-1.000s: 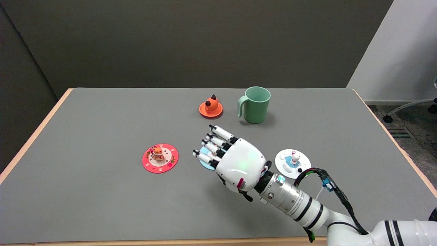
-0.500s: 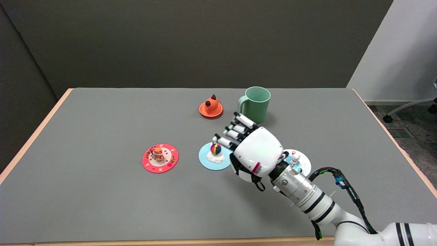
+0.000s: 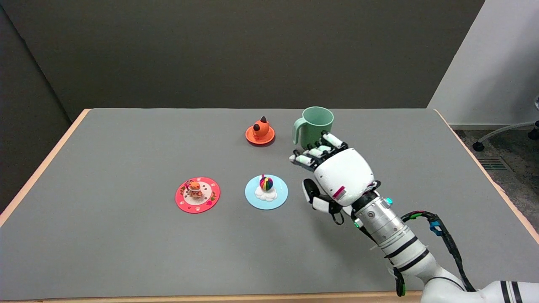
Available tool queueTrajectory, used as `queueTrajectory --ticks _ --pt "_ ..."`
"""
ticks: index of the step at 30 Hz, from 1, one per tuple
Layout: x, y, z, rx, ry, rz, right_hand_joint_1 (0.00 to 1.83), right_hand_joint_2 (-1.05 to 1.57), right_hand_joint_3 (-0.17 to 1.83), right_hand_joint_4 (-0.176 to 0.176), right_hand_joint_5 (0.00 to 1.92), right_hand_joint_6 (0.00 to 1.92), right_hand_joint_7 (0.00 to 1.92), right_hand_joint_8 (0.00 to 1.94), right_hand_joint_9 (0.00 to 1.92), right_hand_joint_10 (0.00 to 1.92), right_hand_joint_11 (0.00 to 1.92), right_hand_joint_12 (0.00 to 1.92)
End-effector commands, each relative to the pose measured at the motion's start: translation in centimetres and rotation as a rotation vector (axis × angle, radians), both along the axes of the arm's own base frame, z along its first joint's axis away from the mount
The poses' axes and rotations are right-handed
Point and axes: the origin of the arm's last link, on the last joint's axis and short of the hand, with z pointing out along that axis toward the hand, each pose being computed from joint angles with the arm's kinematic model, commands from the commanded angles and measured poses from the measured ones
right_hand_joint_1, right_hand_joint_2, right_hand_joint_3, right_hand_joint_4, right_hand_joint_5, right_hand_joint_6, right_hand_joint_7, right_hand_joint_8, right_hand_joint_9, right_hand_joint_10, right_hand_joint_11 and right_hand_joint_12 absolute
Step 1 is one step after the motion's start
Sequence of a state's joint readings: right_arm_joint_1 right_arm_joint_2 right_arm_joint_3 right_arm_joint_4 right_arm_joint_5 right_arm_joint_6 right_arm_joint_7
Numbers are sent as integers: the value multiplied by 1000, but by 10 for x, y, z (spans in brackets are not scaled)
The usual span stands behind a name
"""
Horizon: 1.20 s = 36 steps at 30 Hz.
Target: Pick up the white lid.
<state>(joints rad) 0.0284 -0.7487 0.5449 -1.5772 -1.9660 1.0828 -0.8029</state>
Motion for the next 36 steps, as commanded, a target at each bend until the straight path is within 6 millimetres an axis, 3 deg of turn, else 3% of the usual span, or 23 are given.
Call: queueTrajectory --ticks 1,25,36 --pt "1 7 28 -169 -141 -22 813 908 803 131 709 208 846 225 883 239 339 1223" --pt "-10 31 48 -331 -272 -96 802 907 786 134 733 205 865 212 918 251 347 1280" --pt "-14 54 61 -436 -324 -126 806 838 903 107 677 199 815 210 918 244 353 1308"
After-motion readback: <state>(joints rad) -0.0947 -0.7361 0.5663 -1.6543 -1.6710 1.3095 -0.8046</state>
